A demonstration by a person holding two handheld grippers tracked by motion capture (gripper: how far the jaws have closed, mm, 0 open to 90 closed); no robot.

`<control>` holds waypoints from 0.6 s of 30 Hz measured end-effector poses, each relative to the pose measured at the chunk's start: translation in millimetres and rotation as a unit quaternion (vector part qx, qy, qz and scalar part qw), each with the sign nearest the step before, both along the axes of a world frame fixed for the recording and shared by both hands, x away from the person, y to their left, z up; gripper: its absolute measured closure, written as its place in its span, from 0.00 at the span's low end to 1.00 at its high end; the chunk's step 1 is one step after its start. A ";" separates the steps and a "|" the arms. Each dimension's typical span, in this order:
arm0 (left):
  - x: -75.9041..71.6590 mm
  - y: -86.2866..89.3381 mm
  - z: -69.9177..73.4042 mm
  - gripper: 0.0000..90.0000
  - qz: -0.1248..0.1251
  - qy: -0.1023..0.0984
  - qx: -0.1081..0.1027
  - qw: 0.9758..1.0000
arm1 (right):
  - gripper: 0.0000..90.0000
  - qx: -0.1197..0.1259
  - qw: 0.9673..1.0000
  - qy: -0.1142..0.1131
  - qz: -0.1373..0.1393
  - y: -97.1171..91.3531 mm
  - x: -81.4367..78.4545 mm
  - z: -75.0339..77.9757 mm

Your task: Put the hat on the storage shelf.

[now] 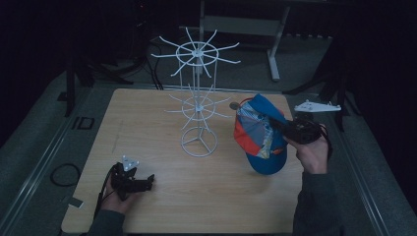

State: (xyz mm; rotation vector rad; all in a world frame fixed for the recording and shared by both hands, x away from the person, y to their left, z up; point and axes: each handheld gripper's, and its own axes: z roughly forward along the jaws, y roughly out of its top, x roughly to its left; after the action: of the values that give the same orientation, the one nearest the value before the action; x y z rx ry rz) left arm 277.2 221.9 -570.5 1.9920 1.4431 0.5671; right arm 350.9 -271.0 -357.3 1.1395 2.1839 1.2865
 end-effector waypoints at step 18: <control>0.0 0.0 0.0 0.03 0.000 0.000 0.000 1.000 | 0.97 0.015 1.000 -0.024 0.007 2.4 -4.9 9.9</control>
State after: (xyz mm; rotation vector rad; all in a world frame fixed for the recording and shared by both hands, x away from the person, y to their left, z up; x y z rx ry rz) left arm 277.2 221.9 -570.5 1.9923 1.4428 0.5667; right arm 346.0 -268.5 -347.4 1.0957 2.1490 1.3433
